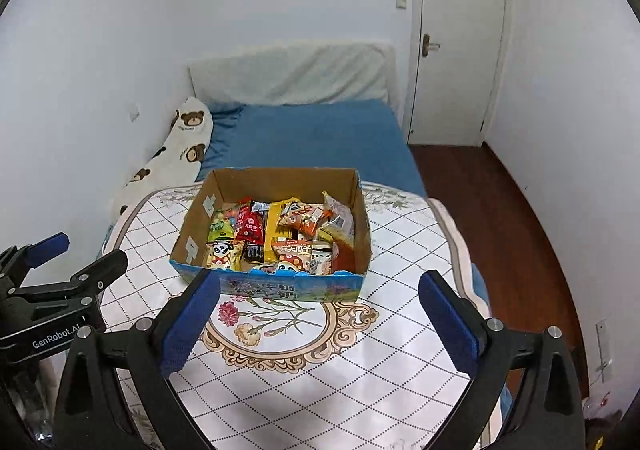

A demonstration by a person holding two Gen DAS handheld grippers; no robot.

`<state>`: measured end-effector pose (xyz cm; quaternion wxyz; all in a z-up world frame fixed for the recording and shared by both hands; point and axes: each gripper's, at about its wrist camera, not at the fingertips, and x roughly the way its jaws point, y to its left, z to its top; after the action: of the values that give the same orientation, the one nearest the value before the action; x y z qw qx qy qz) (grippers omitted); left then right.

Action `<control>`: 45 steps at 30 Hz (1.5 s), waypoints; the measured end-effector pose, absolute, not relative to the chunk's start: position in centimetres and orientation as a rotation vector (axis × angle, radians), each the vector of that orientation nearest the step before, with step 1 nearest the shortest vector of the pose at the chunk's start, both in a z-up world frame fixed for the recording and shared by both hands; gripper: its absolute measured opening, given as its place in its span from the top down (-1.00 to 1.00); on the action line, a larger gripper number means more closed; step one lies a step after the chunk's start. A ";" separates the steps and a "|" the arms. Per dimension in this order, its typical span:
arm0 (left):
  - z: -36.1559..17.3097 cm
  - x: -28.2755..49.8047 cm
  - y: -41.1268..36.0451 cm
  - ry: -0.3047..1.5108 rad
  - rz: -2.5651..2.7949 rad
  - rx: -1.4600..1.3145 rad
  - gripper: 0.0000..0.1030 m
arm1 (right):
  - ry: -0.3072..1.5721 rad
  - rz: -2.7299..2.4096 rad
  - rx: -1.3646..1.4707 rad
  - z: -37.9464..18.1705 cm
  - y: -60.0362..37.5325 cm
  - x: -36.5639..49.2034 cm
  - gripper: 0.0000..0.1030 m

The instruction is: Organize snacks

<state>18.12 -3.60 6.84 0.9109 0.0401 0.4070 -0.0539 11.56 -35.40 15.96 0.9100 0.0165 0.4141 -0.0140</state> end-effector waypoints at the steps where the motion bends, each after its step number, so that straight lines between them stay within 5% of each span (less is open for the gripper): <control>1: 7.3 17.5 -3.5 0.827 -0.110 0.084 -0.88 | 0.845 -0.033 0.029 16.5 -35.2 10.8 -0.97; 21: 9.8 13.9 -1.7 0.758 -0.103 0.022 -0.88 | 0.807 -0.052 0.008 19.7 -34.6 6.9 -0.99; 45: 1.6 24.9 -4.5 0.904 -0.079 0.039 -0.98 | 0.921 -0.076 0.036 9.2 -36.1 19.6 -0.99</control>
<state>24.92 -4.51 1.57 0.8987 0.0190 0.4366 -0.0382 19.62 -36.10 9.19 0.8950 0.0176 0.4441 -0.0366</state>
